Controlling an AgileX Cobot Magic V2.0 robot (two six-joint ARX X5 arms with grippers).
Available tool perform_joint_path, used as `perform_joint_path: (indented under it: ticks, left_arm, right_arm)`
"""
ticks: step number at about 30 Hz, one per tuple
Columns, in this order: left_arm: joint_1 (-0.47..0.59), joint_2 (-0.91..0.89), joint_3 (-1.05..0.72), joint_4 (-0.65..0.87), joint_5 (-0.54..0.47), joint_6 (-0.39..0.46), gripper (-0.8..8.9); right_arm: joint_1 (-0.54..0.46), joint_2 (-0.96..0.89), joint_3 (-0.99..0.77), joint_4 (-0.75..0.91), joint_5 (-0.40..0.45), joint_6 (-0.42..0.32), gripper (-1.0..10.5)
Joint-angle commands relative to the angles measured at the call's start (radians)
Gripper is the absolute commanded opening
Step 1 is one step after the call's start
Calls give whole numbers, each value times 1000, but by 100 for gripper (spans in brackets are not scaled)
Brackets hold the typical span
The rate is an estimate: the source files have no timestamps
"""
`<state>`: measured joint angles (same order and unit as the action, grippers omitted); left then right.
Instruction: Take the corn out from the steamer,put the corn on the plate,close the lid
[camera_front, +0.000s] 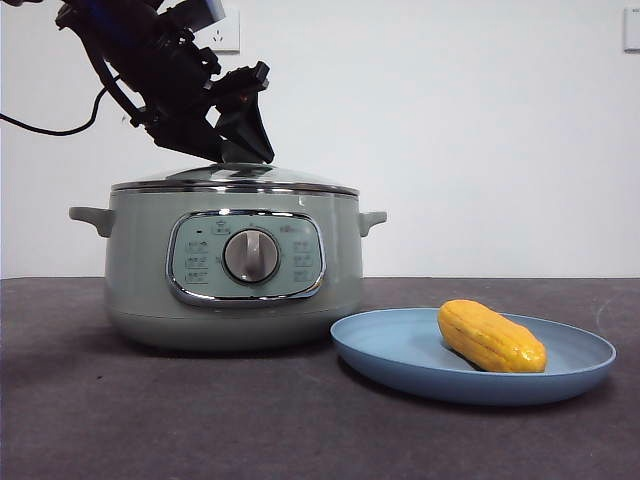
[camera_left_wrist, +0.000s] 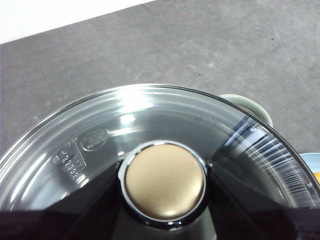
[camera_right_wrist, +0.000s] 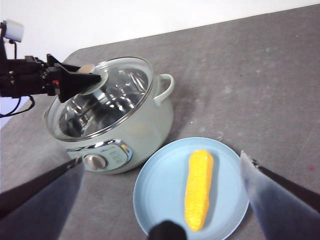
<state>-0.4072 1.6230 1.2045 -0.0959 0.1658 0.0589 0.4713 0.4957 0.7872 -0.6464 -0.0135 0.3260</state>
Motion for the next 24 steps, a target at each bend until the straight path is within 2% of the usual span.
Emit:
perform_joint_path:
  ticks: [1, 13, 24]
  left_arm:
    - [-7, 5, -3, -11, -3, 13, 399]
    - [-5, -22, -3, -1, -5, 14, 415]
    - [-4, -136, -3, -2, -8, 14, 415]
  right_arm:
    - [2, -2, 0, 6, -11, -5, 599]
    - [2, -1, 0, 6, -14, -5, 599]
    - [2, -1, 0, 6, -14, -5, 599]
